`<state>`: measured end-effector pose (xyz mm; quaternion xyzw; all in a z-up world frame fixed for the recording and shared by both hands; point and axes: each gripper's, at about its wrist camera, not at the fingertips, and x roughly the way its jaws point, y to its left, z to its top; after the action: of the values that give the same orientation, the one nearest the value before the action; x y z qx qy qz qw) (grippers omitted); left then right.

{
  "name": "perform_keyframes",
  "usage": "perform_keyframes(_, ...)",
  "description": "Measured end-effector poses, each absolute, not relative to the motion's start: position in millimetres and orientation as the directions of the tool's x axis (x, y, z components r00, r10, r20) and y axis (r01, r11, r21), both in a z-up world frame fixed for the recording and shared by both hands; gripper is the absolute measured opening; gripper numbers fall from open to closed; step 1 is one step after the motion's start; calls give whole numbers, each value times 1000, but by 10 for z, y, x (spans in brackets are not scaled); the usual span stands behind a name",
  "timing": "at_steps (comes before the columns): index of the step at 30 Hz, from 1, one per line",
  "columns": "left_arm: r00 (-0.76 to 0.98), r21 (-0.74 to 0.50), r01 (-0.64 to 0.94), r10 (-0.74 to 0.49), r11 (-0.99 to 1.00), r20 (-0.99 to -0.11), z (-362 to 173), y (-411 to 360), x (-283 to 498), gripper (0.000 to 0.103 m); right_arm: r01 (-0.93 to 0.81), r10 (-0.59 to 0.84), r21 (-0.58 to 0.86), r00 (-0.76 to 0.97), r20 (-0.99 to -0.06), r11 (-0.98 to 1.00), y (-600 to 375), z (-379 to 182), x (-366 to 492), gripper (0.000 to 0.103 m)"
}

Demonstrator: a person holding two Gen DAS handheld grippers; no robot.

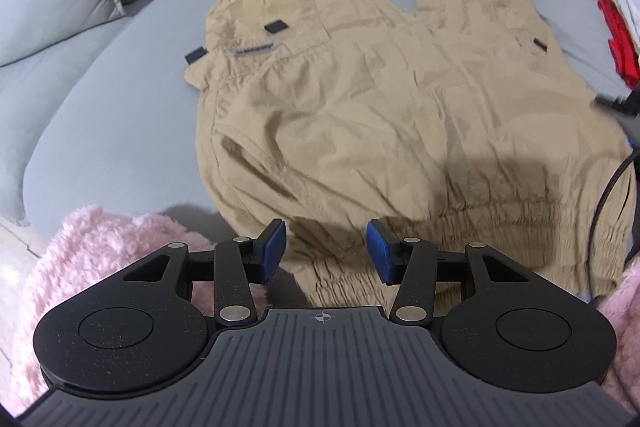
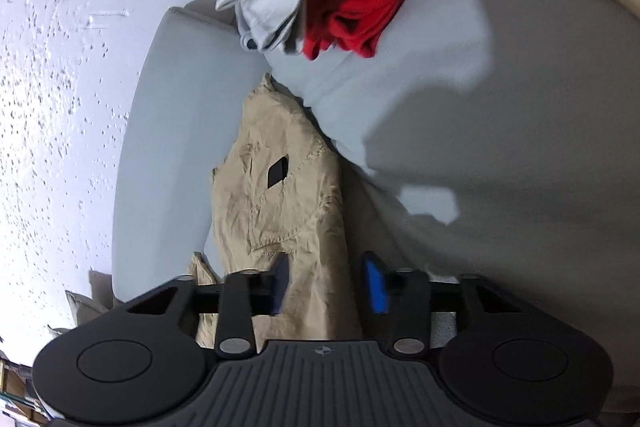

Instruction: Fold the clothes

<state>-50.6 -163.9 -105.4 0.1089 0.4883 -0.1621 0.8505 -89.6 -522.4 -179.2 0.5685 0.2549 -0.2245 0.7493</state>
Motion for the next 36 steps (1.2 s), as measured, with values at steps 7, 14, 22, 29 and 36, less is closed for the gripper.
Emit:
perform_keyframes(7,529,126,256,-30,958,-848,-490,-1265,-127,51,677,-107,561,678,-728,476,-5013,-1537,-689,7)
perform_keyframes(14,454,81,119,18,990,-891,-680,-745,127,54,676,-279,204,533,-799,708,-4548,-1075,-236,6)
perform_keyframes(22,561,-110,0,-91,994,-823,-901,-425,-12,55,458,-399,-115,590,-702,881,-3764,-506,378,6)
perform_keyframes(29,561,-212,-52,-147,976,-815,-931,-176,47,55,124,-273,-266,705,-654,956,-2592,-255,895,6)
perform_keyframes(36,568,-304,-122,-185,945,-802,-971,62,81,54,-324,-64,-409,713,-699,853,-1140,-678,1055,6)
